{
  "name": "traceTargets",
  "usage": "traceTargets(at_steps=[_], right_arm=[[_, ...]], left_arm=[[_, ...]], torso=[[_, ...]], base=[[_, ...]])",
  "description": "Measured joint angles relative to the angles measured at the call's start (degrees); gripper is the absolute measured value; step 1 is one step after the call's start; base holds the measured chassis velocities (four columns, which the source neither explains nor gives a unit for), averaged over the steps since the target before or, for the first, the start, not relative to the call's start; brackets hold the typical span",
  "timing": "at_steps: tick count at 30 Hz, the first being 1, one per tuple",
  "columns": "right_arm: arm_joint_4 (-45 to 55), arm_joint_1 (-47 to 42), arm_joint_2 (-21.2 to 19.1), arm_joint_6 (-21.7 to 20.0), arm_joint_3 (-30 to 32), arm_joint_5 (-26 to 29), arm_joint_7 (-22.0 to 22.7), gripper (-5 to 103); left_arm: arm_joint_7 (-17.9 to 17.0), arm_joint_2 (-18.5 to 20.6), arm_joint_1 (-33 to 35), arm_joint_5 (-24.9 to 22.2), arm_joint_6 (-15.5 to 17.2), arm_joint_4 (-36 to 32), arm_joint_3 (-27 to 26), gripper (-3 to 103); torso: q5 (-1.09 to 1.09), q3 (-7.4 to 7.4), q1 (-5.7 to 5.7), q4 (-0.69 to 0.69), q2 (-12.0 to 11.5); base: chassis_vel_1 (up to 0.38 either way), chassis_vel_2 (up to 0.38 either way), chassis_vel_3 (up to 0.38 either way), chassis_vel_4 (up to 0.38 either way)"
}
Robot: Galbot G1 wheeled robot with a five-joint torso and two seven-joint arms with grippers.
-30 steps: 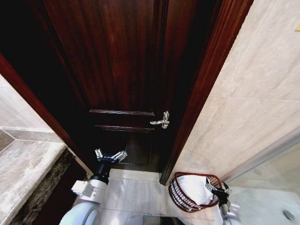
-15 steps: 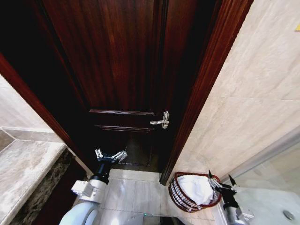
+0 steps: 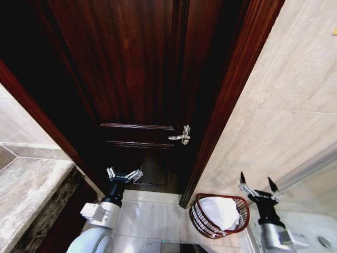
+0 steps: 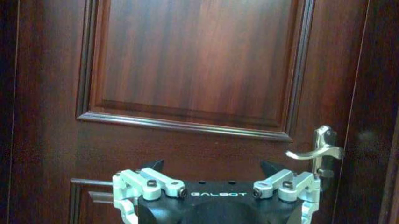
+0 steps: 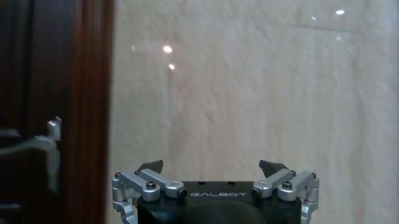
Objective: Discard the used towel into the hamper.
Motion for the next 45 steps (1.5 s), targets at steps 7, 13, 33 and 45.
traceTargets(at_steps=[7, 13, 33, 45], right_arm=[[1.8, -0.4, -0.2, 0.7, -2.5, -1.9, -1.4, 100], [1.1, -0.2, -0.7, 1.2, -2.3, -1.6, -1.6, 100], [1.7, 0.4, -1.8, -0.6, -2.4, 0.1, -1.4, 100], [1.6, 0.4, -1.7, -0.6, -2.4, 0.1, -1.4, 100]], left_arm=[[0.0, 0.0, 0.0, 0.0, 0.0, 0.0, 0.0, 100], [0.0, 0.0, 0.0, 0.0, 0.0, 0.0, 0.0, 100], [0.0, 0.0, 0.0, 0.0, 0.0, 0.0, 0.0, 100], [0.0, 0.0, 0.0, 0.0, 0.0, 0.0, 0.0, 100]], torso=[[0.01, 0.00, 0.00, 0.00, 0.0], [0.01, 0.00, 0.00, 0.00, 0.0], [0.01, 0.00, 0.00, 0.00, 0.0], [0.01, 0.00, 0.00, 0.00, 0.0]], base=[[0.000, 0.000, 0.000, 0.000], [0.000, 0.000, 0.000, 0.000], [0.000, 0.000, 0.000, 0.000], [0.000, 0.000, 0.000, 0.000]])
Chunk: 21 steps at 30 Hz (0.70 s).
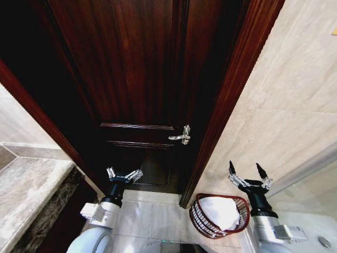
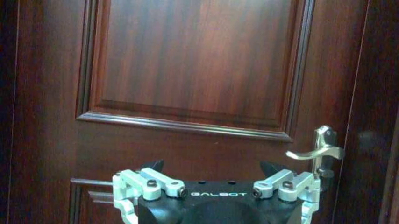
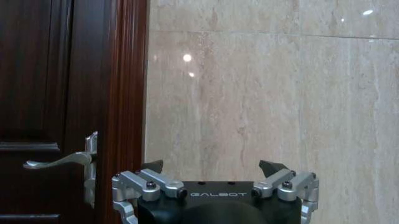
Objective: Discard the used towel into the hamper.
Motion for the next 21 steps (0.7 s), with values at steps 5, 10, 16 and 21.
traceTargets(at_steps=[5, 10, 16, 21], right_arm=[[0.0, 0.0, 0.0, 0.0, 0.0, 0.0, 0.0, 100], [0.0, 0.0, 0.0, 0.0, 0.0, 0.0, 0.0, 100], [-0.1, 0.0, 0.0, 0.0, 0.0, 0.0, 0.0, 100], [-0.1, 0.0, 0.0, 0.0, 0.0, 0.0, 0.0, 100]], left_arm=[[0.0, 0.0, 0.0, 0.0, 0.0, 0.0, 0.0, 100], [0.0, 0.0, 0.0, 0.0, 0.0, 0.0, 0.0, 100], [0.0, 0.0, 0.0, 0.0, 0.0, 0.0, 0.0, 100], [0.0, 0.0, 0.0, 0.0, 0.0, 0.0, 0.0, 100]], torso=[[0.00, 0.00, 0.00, 0.00, 0.0], [0.00, 0.00, 0.00, 0.00, 0.0], [-0.01, 0.00, 0.00, 0.00, 0.0], [-0.02, 0.00, 0.00, 0.00, 0.0]], base=[[0.000, 0.000, 0.000, 0.000], [0.000, 0.000, 0.000, 0.000], [-0.035, -0.041, 0.048, 0.037], [-0.133, -0.147, 0.141, 0.136]])
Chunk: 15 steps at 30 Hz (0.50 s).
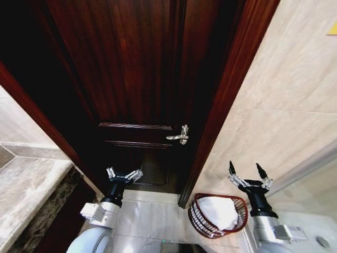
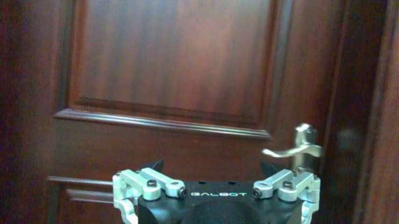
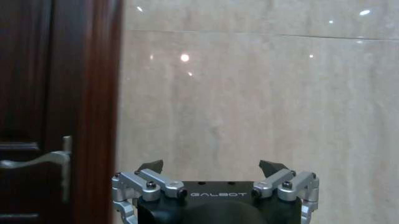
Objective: Discard the used towel into the hamper.
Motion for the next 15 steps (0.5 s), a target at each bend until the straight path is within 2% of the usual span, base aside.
traceTargets(at_steps=[7, 15], right_arm=[[0.0, 0.0, 0.0, 0.0, 0.0, 0.0, 0.0, 100], [0.0, 0.0, 0.0, 0.0, 0.0, 0.0, 0.0, 100]], left_arm=[[0.0, 0.0, 0.0, 0.0, 0.0, 0.0, 0.0, 100], [0.0, 0.0, 0.0, 0.0, 0.0, 0.0, 0.0, 100]], torso=[[0.04, 0.00, 0.00, 0.01, 0.0], [0.00, 0.00, 0.01, 0.01, 0.0]], base=[[-0.133, -0.157, 0.156, 0.152], [0.006, -0.005, -0.002, -0.008]])
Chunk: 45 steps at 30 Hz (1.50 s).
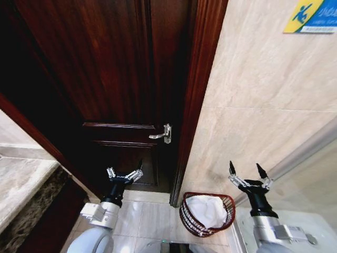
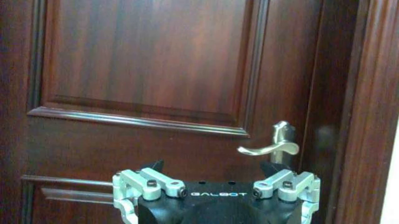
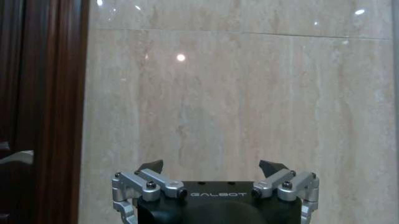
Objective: Discard the used towel into the hamper.
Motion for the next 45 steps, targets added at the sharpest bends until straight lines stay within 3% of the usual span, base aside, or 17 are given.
traceTargets(at_steps=[45], right_arm=[[0.0, 0.0, 0.0, 0.0, 0.0, 0.0, 0.0, 100]], left_arm=[[0.0, 0.0, 0.0, 0.0, 0.0, 0.0, 0.0, 100]], torso=[[0.03, 0.01, 0.02, 0.00, 0.0]], base=[[-0.002, -0.037, -0.002, 0.035]])
